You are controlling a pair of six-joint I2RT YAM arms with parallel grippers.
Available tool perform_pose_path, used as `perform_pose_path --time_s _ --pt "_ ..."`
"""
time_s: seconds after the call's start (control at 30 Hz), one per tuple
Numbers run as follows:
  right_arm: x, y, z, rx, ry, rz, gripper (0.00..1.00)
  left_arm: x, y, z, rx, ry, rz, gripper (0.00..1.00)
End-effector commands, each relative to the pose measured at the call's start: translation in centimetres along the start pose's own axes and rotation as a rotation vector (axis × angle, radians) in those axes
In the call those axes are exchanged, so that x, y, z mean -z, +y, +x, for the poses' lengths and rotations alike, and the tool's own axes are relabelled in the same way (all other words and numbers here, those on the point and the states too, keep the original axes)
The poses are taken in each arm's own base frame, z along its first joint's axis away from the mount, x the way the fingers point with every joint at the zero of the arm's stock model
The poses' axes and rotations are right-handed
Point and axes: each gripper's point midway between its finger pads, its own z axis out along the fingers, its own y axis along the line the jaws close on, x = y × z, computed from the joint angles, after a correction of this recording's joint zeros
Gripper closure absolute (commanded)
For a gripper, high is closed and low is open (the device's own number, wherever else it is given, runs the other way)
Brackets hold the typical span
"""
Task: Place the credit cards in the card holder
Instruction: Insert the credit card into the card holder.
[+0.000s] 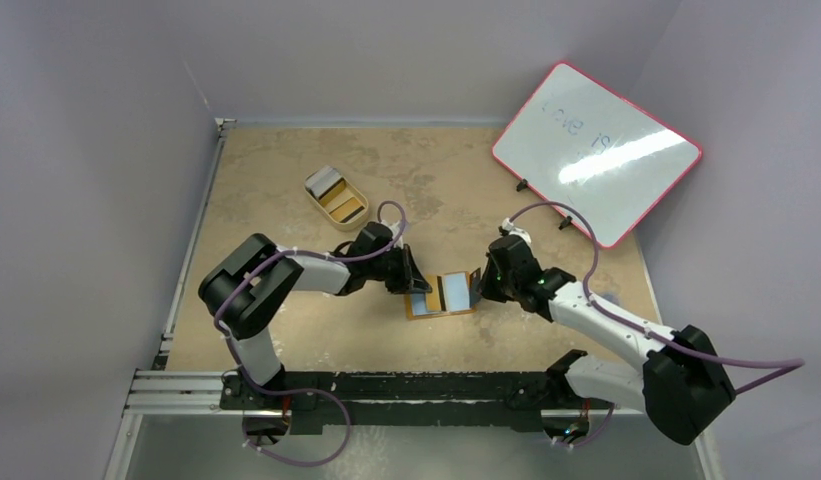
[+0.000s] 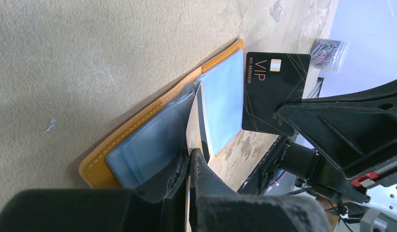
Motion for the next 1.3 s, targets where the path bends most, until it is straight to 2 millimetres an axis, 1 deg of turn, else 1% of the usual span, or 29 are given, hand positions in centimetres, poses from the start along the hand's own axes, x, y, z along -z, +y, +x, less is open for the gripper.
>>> perform_pose_path --time_s 0.0,0.13,0.4,0.57,0.73,0.9,0.93,1.03,1.1,1.2,1.27 --pt "-0.2 -1.2 -0.9 -0.004 -0.038 0.083 1.0 -0.4 0.1 -0.8 0.032 -0.064 0.008 1.0" --pt "-0.4 -1.3 -0.9 -0.004 -0.035 0.09 1.0 -0.6 0.2 -0.8 0.053 -0.078 0.014 1.0" --pt "-0.3 -1.3 -0.8 -0.005 -0.037 0.085 1.0 -1.7 -0.8 -0.3 0.042 -0.081 0.046 1.0" --pt "-0.3 -1.1 -0.6 -0.008 -0.032 0.068 1.0 -2.1 -0.5 0.2 0.02 -0.062 0.026 1.0" --pt "-0.3 -0.7 -0.1 -0.009 -0.013 0.04 1.0 -2.0 0.6 0.0 -0.025 -0.045 -0.065 1.0" --pt "-0.2 -0.5 -0.3 -0.015 -0.018 0.031 1.0 -2.5 -0.3 -0.2 -0.037 -0.06 -0.069 1.0" --pt "-0.2 -0.5 -0.3 -0.015 -0.02 0.034 1.0 -2.6 -0.5 -0.3 -0.041 -0.069 -0.073 0.99" --pt "0.1 -0.3 -0.8 -0.023 -0.029 0.04 1.0 -2.4 -0.7 -0.6 -0.047 -0.085 -0.077 0.91" --pt "0.6 -0.1 -1.1 -0.029 -0.029 0.042 1.0 -2.1 -0.4 -0.8 -0.067 -0.097 -0.111 0.86" --pt "1.3 0.1 -1.6 -0.019 -0.035 0.041 1.0 -1.3 -0.7 -1.3 -0.094 -0.117 -0.136 0.78" --pt "1.4 0.1 -1.8 -0.016 -0.045 0.04 1.0 -1.0 -1.2 -1.5 -0.093 -0.125 -0.126 0.75"
